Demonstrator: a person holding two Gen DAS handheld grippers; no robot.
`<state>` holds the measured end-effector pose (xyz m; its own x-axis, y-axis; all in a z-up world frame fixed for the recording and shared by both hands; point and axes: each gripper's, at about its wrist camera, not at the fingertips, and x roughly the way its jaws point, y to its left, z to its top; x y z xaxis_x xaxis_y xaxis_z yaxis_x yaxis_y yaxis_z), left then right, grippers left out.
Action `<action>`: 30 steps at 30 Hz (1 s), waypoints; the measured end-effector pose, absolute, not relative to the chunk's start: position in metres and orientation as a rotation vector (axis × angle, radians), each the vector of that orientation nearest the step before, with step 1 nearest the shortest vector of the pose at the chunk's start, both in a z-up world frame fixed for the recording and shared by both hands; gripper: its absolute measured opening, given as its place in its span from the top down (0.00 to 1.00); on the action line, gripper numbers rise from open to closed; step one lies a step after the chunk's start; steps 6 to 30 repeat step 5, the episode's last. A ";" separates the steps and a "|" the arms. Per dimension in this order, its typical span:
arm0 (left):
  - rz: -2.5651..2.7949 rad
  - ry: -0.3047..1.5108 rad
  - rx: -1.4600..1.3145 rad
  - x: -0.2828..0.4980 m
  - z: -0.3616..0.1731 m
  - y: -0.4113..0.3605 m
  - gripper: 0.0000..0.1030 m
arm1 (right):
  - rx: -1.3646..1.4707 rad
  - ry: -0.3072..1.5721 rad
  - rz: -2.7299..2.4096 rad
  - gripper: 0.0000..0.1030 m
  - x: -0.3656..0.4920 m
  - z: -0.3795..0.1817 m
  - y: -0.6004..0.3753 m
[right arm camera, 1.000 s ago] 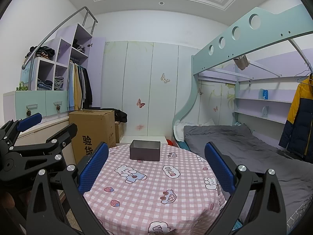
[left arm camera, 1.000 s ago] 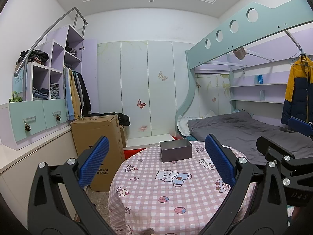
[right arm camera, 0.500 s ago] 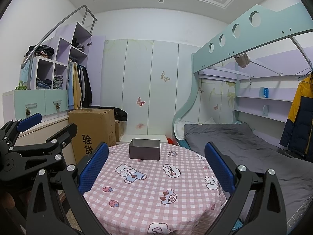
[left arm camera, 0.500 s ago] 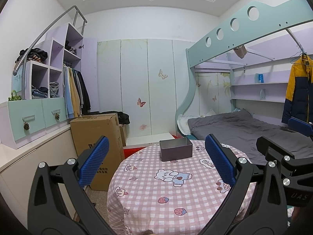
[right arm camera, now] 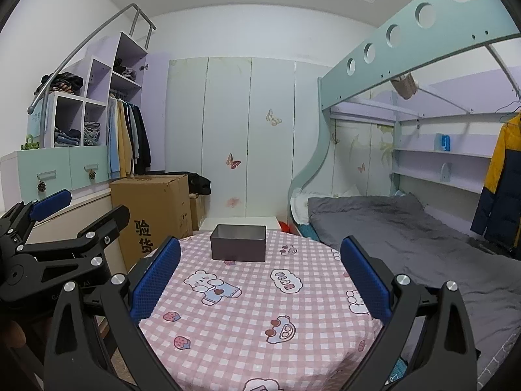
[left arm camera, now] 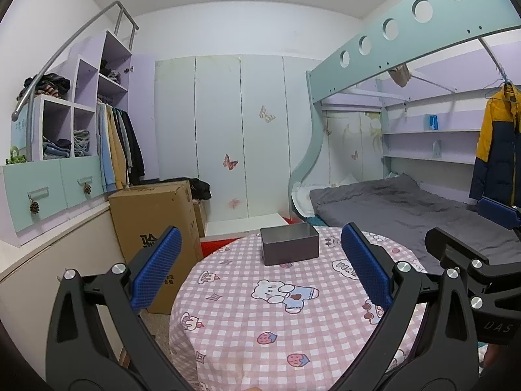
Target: Organize jewelry
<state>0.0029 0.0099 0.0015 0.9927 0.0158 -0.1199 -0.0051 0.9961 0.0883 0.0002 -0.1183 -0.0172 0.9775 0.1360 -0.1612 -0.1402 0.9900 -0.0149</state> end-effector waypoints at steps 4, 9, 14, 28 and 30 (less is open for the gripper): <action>0.011 0.151 0.094 0.020 -0.006 0.007 0.06 | -0.020 0.192 0.136 0.08 0.017 -0.024 -0.119; 0.010 0.163 0.096 0.025 -0.008 0.006 0.06 | -0.018 0.200 0.136 0.08 0.022 -0.026 -0.120; 0.010 0.163 0.096 0.025 -0.008 0.006 0.06 | -0.018 0.200 0.136 0.08 0.022 -0.026 -0.120; 0.010 0.163 0.096 0.025 -0.008 0.006 0.06 | -0.018 0.200 0.136 0.08 0.022 -0.026 -0.120; 0.010 0.163 0.096 0.025 -0.008 0.006 0.06 | -0.018 0.200 0.136 0.08 0.022 -0.026 -0.120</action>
